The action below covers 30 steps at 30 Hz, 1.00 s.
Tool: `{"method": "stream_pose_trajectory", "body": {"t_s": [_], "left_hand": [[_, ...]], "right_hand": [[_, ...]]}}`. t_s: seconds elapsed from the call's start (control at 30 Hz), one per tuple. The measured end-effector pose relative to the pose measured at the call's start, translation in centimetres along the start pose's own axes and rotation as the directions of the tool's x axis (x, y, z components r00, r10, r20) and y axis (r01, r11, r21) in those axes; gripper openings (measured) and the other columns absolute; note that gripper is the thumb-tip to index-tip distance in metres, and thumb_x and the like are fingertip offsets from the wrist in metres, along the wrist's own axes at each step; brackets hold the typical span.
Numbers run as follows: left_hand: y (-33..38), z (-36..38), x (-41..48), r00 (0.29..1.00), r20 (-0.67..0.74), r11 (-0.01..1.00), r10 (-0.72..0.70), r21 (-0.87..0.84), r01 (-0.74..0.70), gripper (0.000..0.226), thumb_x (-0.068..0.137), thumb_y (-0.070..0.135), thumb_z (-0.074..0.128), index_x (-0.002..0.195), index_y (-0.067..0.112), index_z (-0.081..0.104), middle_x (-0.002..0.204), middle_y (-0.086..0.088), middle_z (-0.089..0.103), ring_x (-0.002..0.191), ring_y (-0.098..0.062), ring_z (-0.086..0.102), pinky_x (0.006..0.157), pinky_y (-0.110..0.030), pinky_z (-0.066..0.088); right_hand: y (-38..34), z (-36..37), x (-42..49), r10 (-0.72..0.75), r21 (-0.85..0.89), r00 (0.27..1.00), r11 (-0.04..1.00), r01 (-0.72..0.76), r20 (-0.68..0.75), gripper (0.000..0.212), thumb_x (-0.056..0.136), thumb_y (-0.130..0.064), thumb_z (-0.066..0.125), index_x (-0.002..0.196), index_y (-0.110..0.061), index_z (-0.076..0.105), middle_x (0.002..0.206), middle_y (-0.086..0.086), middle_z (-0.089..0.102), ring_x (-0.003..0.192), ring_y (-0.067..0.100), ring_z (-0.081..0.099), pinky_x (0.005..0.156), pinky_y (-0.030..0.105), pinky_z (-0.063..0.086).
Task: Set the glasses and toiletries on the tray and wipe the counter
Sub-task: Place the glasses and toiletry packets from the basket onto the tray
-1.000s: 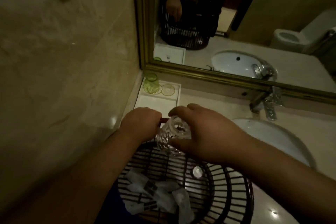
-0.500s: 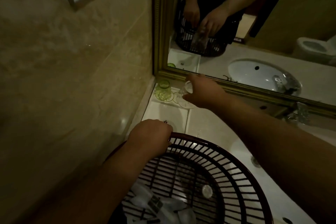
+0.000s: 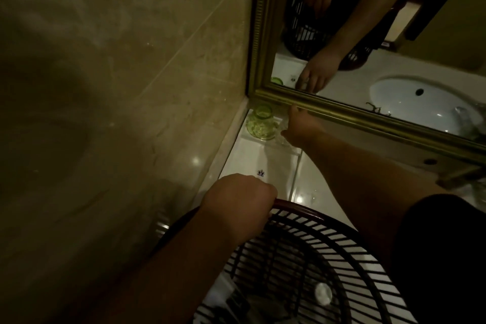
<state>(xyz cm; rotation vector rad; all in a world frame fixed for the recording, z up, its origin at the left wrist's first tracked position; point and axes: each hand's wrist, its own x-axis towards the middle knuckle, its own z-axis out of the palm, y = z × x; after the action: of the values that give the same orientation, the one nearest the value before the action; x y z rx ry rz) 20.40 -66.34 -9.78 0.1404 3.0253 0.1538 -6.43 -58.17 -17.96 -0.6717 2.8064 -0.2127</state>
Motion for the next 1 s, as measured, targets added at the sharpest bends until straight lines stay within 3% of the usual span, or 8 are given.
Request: {"method": "stream_pose_trajectory", "body": {"t_s": [0.1,0.3,0.5,0.63,0.77,0.9,1.0], "left_hand": [[0.0,0.0,0.1,0.999,0.031,1.000,0.003,0.011,-0.004,0.012,0.092,0.035,0.064,0.095,0.023,0.061,0.085,0.003,0.061,0.069,-0.019,0.057,0.058,-0.029,0.032],[0.0,-0.3,0.1,0.998,0.063,1.000,0.013,0.006,-0.013,0.012,0.093,0.034,0.063,0.096,0.023,0.061,0.087,0.002,0.063,0.076,-0.022,0.064,0.060,-0.030,0.033],[0.2,-0.1,-0.4,1.000,-0.017,1.000,0.020,0.002,-0.020,0.015,0.090,0.036,0.065,0.094,0.022,0.064,0.087,0.000,0.065,0.076,-0.021,0.063,0.060,-0.029,0.034],[0.5,-0.2,-0.7,1.000,-0.020,1.000,0.006,-0.024,-0.006,0.019,0.088,0.041,0.069,0.096,0.024,0.067,0.089,-0.001,0.066,0.078,-0.021,0.063,0.061,-0.028,0.035],[0.5,-0.6,-0.7,1.000,0.007,0.999,-0.008,-0.049,0.009,0.023,0.086,0.045,0.070,0.098,0.025,0.068,0.091,-0.004,0.065,0.077,-0.023,0.061,0.061,-0.029,0.038],[0.6,-0.5,-0.3,1.000,0.022,1.000,-0.019,-0.017,0.020,0.018,0.085,0.041,0.069,0.096,0.026,0.068,0.078,0.003,0.054,0.067,-0.018,0.048,0.052,-0.029,0.029],[0.5,-0.4,-0.3,1.000,0.002,1.000,0.001,-0.013,-0.001,0.017,0.084,0.038,0.071,0.095,0.025,0.068,0.075,0.003,0.053,0.068,-0.018,0.049,0.054,-0.030,0.032]], "right_hand": [[0.0,0.5,0.9,0.011,-0.021,1.000,1.000,-0.011,-0.003,0.072,0.091,-0.026,0.073,0.150,-0.008,0.036,0.140,0.026,0.052,0.121,0.043,0.059,0.096,0.045,0.050],[0.4,0.6,0.6,0.015,-0.039,0.999,0.999,-0.016,-0.032,0.055,0.093,-0.022,0.068,0.142,-0.010,0.047,0.138,0.023,0.051,0.114,0.040,0.062,0.093,0.042,0.051],[-0.6,-4.2,-4.4,-0.069,-0.062,0.987,0.996,0.060,-0.143,0.051,0.092,-0.032,0.067,0.139,-0.018,0.052,0.133,0.015,0.055,0.111,0.039,0.063,0.083,0.042,0.053],[-2.0,-9.2,-11.9,-0.182,-0.070,0.944,0.983,0.170,-0.276,0.034,0.091,-0.039,0.064,0.120,-0.022,0.063,0.110,0.004,0.064,0.092,0.027,0.064,0.071,0.039,0.056],[-3.1,-12.3,-21.5,-0.264,-0.069,0.906,0.964,0.256,-0.332,0.017,0.086,-0.043,0.060,0.080,-0.028,0.061,0.070,-0.009,0.056,0.060,0.012,0.052,0.050,0.027,0.039],[-4.1,-10.7,-29.6,-0.290,-0.015,0.937,0.956,0.293,-0.194,0.031,0.081,-0.048,0.051,0.060,-0.024,0.050,0.053,-0.006,0.046,0.046,0.008,0.043,0.046,0.023,0.026],[-5.0,-6.0,-33.5,-0.363,-0.047,0.920,0.926,0.374,0.149,0.030,0.084,-0.048,0.052,0.065,-0.025,0.052,0.057,-0.007,0.047,0.050,0.010,0.045,0.046,0.023,0.026]]}}
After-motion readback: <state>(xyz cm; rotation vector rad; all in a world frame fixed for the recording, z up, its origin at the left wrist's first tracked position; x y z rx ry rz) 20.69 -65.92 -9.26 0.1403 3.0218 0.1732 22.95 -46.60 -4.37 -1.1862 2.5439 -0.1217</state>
